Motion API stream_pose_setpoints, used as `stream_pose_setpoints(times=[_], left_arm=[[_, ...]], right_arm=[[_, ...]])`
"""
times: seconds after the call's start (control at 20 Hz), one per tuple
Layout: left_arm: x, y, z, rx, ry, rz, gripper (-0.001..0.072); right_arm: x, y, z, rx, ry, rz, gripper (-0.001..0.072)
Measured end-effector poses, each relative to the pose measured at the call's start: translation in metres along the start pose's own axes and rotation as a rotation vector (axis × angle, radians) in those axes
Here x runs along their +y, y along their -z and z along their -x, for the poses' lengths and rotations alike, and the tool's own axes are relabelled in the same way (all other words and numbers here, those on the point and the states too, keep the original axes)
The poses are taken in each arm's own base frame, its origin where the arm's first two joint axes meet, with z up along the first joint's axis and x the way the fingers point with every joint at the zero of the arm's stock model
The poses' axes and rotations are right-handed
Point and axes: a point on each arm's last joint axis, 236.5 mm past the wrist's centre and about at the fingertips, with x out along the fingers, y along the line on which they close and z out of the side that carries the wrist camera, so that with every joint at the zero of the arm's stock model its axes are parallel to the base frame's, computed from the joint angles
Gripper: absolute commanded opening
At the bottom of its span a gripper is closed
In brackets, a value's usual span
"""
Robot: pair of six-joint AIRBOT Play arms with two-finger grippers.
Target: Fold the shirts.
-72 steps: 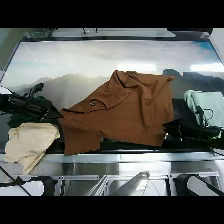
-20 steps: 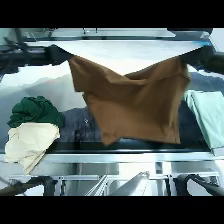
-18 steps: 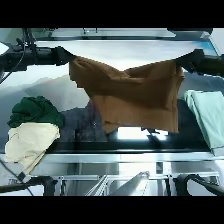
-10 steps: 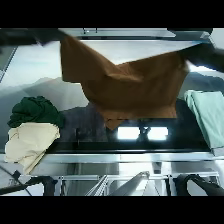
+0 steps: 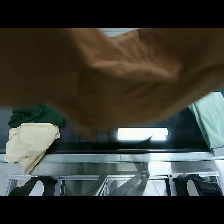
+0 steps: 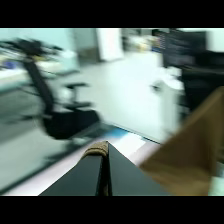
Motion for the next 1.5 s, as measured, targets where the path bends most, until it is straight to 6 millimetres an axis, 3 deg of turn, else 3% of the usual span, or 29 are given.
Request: stream_pose_setpoints(times=[0.1,0.2,0.3,0.4,0.55,0.75,0.8,0.85,0.9,0.95,1.0,1.1,1.15,1.2,1.35,1.5], left_arm=[[0.019,0.008,0.013,-0.005,-0.147,0.009,0.0025],[0.046,0.029,0.014,0.006,-0.205,0.083,0.0025],[0.075,0.058,0.007,0.029,-0.180,0.179,0.0024],[0.109,0.096,-0.009,0.061,-0.131,0.289,0.0024],[0.156,0.192,-0.059,0.196,-0.048,0.460,0.0024],[0.185,0.369,-0.144,0.481,0.010,0.605,0.0044],[0.188,0.411,-0.161,0.546,0.025,0.622,0.0262],[0.191,0.443,-0.173,0.597,0.039,0.631,0.0395],[0.197,0.476,-0.184,0.645,0.052,0.641,0.0660],[0.204,0.494,-0.191,0.670,0.062,0.653,0.0720],[0.212,0.507,-0.195,0.692,0.072,0.676,0.0720],[0.234,0.514,-0.193,0.715,0.076,0.734,0.0720],[0.246,0.511,-0.187,0.724,0.069,0.762,0.0703],[0.254,0.507,-0.178,0.743,0.069,0.793,0.0703],[0.266,0.505,-0.135,0.855,0.073,0.921,0.0635],[0.245,0.520,-0.091,0.995,0.100,1.090,0.0635]], right_arm=[[-0.003,0.002,-0.001,0.008,0.008,0.003,0.0021],[-0.017,0.027,-0.017,0.090,0.004,-0.047,0.0021],[-0.039,0.071,-0.042,0.221,-0.007,-0.129,0.0021],[-0.071,0.129,-0.069,0.365,0.000,-0.234,0.0021],[-0.119,0.223,-0.099,0.555,0.035,-0.391,0.0022],[-0.183,0.358,-0.120,0.743,0.130,-0.527,0.0022],[-0.198,0.387,-0.123,0.763,0.164,-0.553,0.0022],[-0.214,0.414,-0.125,0.772,0.200,-0.574,0.0037],[-0.229,0.435,-0.128,0.772,0.232,-0.592,0.0265],[-0.241,0.448,-0.130,0.764,0.256,-0.605,0.0475],[-0.252,0.456,-0.133,0.751,0.274,-0.615,0.0501],[-0.267,0.453,-0.137,0.719,0.283,-0.624,0.0496],[-0.270,0.446,-0.137,0.709,0.272,-0.629,0.0333],[-0.274,0.436,-0.136,0.695,0.263,-0.635,0.0034],[-0.273,0.405,-0.123,0.691,0.203,-0.682,0.0021],[-0.256,0.395,-0.092,0.785,0.149,-0.761,0.0020]])
